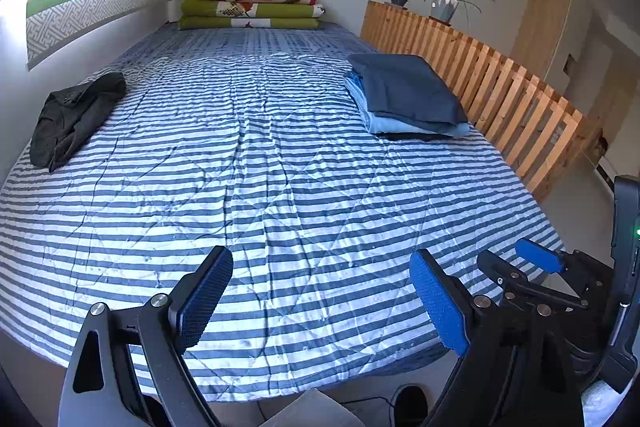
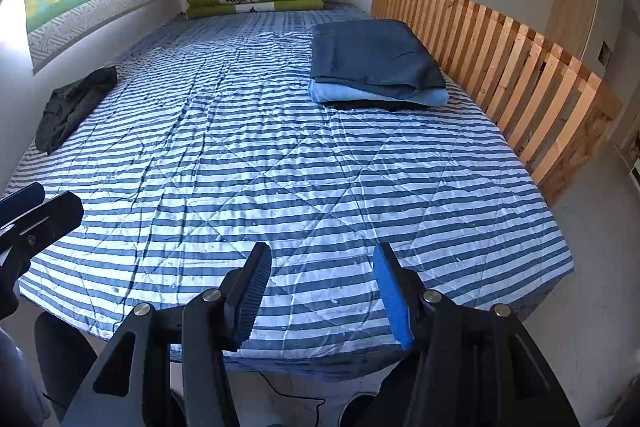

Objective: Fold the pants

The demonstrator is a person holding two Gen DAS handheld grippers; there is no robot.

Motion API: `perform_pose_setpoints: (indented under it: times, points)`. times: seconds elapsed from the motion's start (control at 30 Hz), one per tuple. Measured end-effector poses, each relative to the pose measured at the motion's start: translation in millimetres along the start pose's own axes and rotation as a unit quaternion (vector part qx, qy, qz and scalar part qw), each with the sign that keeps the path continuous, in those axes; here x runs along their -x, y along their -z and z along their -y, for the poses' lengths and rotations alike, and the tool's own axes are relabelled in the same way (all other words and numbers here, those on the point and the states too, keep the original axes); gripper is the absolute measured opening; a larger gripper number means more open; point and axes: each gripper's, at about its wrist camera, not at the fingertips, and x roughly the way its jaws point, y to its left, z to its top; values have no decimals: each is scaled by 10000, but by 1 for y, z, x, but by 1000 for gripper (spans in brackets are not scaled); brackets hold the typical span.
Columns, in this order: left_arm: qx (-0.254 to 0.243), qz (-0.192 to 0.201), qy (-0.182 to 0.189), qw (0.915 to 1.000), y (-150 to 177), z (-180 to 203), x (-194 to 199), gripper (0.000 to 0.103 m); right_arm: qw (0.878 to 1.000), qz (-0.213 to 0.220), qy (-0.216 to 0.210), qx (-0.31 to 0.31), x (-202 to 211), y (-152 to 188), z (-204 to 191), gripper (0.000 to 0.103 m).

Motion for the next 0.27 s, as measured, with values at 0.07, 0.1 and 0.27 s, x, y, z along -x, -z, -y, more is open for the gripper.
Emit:
perform_pose_setpoints:
  times: [0.07, 0.1, 0.27]
  points:
    - [21, 3, -65, 10000, 1, -4, 0, 92, 10000, 6, -47, 49, -1, -1, -6, 49]
    - [39, 18, -120, 9999, 2, -7, 1, 92, 9999, 9, -68, 80, -2, -1, -9, 49]
    - [99, 97, -221, 9997, 5, -14, 1, 92, 9997, 9, -155, 183, -2, -2, -21, 49]
